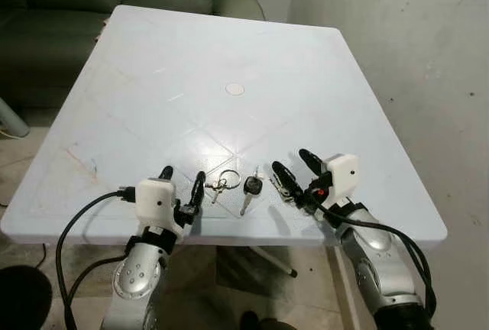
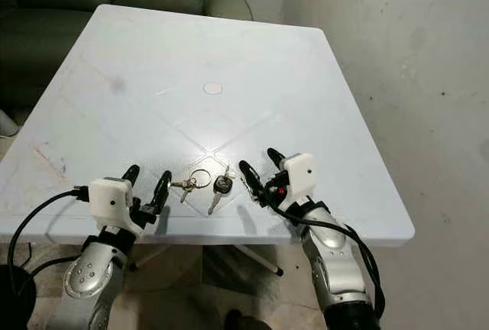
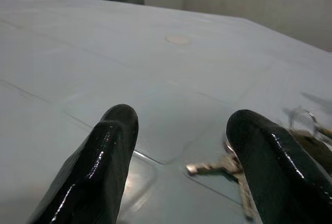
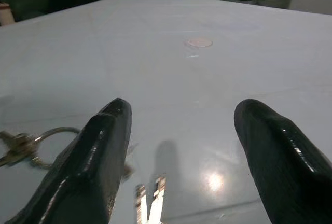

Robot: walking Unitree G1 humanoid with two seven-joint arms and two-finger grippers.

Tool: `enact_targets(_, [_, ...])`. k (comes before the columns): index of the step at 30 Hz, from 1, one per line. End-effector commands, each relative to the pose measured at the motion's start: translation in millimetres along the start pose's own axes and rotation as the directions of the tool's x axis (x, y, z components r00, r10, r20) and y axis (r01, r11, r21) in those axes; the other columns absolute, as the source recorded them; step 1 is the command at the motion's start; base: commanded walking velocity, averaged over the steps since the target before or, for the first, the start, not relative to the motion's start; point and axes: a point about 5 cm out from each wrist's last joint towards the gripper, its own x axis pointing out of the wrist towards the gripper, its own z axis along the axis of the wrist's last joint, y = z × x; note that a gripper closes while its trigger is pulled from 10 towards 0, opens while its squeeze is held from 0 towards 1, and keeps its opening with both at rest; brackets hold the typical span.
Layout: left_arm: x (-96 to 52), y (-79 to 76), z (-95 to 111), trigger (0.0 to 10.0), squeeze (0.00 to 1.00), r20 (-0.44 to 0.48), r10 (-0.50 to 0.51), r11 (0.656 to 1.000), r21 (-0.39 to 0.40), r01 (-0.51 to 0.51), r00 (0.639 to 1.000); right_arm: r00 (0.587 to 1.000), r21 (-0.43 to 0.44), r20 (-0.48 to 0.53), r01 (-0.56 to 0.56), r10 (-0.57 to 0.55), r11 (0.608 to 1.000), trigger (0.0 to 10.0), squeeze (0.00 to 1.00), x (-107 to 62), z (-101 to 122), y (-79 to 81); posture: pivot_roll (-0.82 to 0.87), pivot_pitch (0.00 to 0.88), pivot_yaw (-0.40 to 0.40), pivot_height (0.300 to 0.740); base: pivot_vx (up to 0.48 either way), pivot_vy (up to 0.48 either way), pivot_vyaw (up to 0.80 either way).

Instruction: Hang keys on a hook

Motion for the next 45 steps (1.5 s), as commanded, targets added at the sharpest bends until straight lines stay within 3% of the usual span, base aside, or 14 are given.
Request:
enact_targets(1, [-2.5, -5.2, 3, 10.0, 0.0, 0.015, -0.021, 1.0, -0.002, 0.021, 1.0, 0.999, 0.001, -0.032, 0.009, -0.009, 1.0, 10.0, 0.0, 1.6, -3, -1.7, -0.06, 0.169, -0.11, 0.74, 0.0, 0.0, 0.0])
enact_targets(7, [-8.7, -10.0, 3, 10.0, 0.0, 0.006, -0.029, 1.0, -0.011, 0.029, 1.0, 0.997, -0.044, -0.055, -0.054, 0.051, 0.998, 10.0, 0.0, 0.6, -4, -2.3, -0.05, 0.187, -0.121, 0.74, 0.0, 0.0, 0.0])
enact_targets(9, [-10.5, -11.2, 1, 10.0, 0.0, 0.0, -0.028, 0.999, -0.017, 0.028, 1.0, 0.994, -0.084, -0.079, -0.078, 0.071, 0.993, 10.0, 0.0, -4.1, -6, -11.0, -0.05, 0.19, -0.127, 0.74, 0.0, 0.0, 0.0])
enact_targets(13, [-11.0, -12.9, 1, 10.0, 0.0, -0.002, -0.032, 0.999, -0.019, 0.032, 0.999, 0.993, -0.085, -0.069, -0.1, 0.094, 0.991, 10.0, 0.0, -9.0, -3, -20.2, -0.05, 0.19, -0.129, 0.74, 0.0, 0.0, 0.0])
enact_targets(15, [-11.3, -15.4, 1, 10.0, 0.0, -0.008, -0.051, 0.999, -0.019, 0.051, 0.999, 0.993, -0.117, -0.08, -0.094, 0.085, 0.989, 10.0, 0.0, -16.1, -1, -32.9, -0.05, 0.187, -0.13, 0.74, 0.0, 0.0, 0.0])
enact_targets(19, [-11.4, -16.1, 1, 10.0, 0.0, -0.008, -0.055, 0.998, -0.019, 0.055, 0.998, 0.993, -0.122, -0.082, -0.099, 0.089, 0.988, 10.0, 0.0, -17.5, -1, -35.5, -0.05, 0.187, -0.13, 0.74, 0.0, 0.0, 0.0])
enact_targets(21, [-8.5, -24.5, 0, 10.0, 0.0, -0.019, -0.127, 0.992, 0.0, 0.127, 0.992, 0.986, -0.101, -0.084, -0.154, 0.146, 0.983, 10.0, 0.0, -30.5, -2, -39.3, -0.08, 0.183, -0.119, 0.74, 0.0, 0.0, 0.0])
enact_targets(32, [-6.8, -35.9, -2, 10.0, 0.0, -0.035, -0.228, 0.973, 0.015, 0.229, 0.973, 0.973, -0.089, -0.1, -0.219, 0.21, 0.972, 10.0, 0.0, -49.6, -11, -40.0, -0.1, 0.172, -0.093, 0.74, 0.0, 0.0, 0.0])
enact_targets(45, [-11.3, -45.7, -7, 10.0, 0.0, -0.072, -0.304, 0.952, 0.001, 0.305, 0.95, 0.966, -0.16, -0.111, -0.248, 0.233, 0.955, 10.0, 0.0, -60.0, -18, -39.0, -0.1, 0.177, -0.08, 0.74, 0.0, 0.0, 0.0])
